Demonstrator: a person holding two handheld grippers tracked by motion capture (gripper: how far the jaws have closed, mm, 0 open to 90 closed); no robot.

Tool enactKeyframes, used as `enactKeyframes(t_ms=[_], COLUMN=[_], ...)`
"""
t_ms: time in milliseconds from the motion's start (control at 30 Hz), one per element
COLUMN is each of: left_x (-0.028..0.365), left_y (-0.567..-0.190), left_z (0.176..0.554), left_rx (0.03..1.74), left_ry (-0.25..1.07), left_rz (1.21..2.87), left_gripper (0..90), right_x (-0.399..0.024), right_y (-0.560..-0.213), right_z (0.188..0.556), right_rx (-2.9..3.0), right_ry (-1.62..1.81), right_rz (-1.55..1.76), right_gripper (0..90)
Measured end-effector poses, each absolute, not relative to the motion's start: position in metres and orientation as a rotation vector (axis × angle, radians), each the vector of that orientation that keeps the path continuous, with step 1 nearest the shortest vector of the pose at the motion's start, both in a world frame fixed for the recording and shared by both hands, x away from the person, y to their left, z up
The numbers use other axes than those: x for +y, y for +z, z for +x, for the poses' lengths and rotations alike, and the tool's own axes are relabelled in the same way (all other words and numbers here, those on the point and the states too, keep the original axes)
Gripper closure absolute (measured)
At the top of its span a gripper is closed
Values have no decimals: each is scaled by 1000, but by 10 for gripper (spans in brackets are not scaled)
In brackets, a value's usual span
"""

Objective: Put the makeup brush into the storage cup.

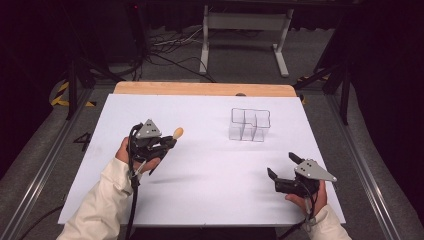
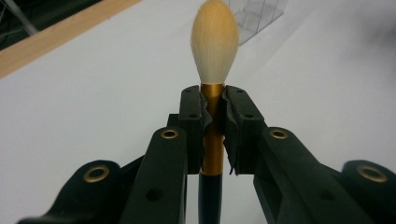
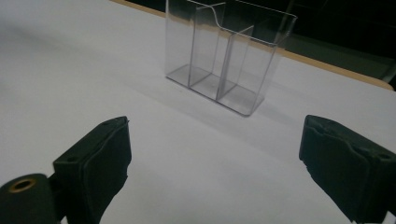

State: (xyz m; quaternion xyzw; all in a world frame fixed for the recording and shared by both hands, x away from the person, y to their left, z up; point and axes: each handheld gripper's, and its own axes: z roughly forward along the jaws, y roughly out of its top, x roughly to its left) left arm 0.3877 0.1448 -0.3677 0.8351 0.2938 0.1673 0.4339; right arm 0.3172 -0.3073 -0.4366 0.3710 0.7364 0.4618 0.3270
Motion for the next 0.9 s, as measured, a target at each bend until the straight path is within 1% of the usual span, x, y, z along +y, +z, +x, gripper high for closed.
enactKeyframes(t_ms=[100,133,267,567,600,767,900], left_x=[142,141,134,112,111,98,90], left_y=[-368,-369,-370,-373,-373,-376,-378], left_z=[384,382,378,373,374,374,374], left_rx=[687,646,605,496,477,460,439], left_ry=[425,428,429,360,371,336,334], left_rz=[2009,1975,1925,1866,1862,1846,1841], left_gripper=[783,783,783,783,783,783,783], right_x=[-303,-301,-289,-260,-256,-232,-209], right_y=[-435,-434,-429,-422,-421,-416,-414], right_z=[320,321,327,336,337,342,345], right_rx=[1946,1953,1975,2007,2011,2043,2074], right_ry=[1250,1256,1317,1399,1418,1490,1536], right_rz=[969,971,972,907,905,858,819], right_gripper=[114,119,138,146,153,156,156])
